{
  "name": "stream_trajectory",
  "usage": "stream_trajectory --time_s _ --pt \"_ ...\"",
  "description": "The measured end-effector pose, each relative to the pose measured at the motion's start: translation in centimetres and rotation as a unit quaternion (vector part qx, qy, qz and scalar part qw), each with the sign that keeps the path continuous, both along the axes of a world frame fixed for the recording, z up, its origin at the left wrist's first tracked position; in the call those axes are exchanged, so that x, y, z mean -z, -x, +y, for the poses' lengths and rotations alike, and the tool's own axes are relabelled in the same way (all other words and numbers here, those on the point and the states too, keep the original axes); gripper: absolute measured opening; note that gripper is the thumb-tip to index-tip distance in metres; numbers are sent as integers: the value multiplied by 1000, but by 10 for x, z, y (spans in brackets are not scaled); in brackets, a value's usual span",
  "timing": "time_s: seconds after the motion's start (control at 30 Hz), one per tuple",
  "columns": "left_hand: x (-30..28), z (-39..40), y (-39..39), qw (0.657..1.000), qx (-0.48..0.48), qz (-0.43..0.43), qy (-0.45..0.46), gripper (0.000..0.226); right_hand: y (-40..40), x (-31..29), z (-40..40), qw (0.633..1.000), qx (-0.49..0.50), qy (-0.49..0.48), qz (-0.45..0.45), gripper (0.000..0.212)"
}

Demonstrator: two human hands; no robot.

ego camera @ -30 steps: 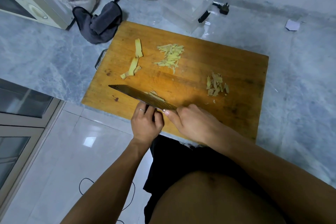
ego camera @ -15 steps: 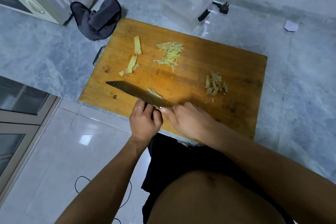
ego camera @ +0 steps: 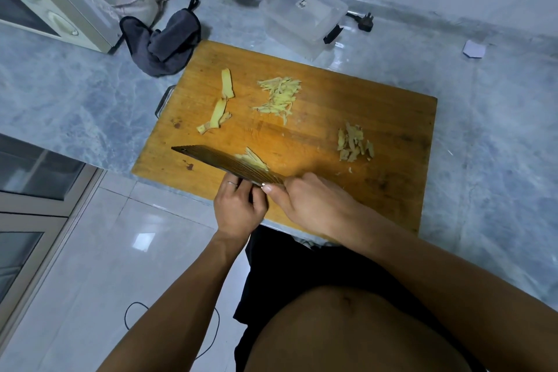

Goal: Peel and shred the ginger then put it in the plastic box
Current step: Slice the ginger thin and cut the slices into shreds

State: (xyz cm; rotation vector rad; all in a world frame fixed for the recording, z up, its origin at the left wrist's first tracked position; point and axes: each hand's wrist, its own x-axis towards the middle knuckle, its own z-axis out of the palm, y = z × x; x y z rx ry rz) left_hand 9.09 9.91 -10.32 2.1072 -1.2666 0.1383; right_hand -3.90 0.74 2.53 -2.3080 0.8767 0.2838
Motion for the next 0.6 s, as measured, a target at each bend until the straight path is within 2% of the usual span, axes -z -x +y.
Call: stream_trajectory --time_s 0.2,0.4,0.6 --pt "0 -1 -1 1000 -1 -9 -1 13 -1 0 -1 1000 -1 -5 9 54" --pt "-1 -3 0 1000 -4 -3 11 22 -9 5 1 999 20 -26 38 63" --pt "5 0 -3 1000 -9 21 1 33 -19 11 1 999 8 -22 35 62"
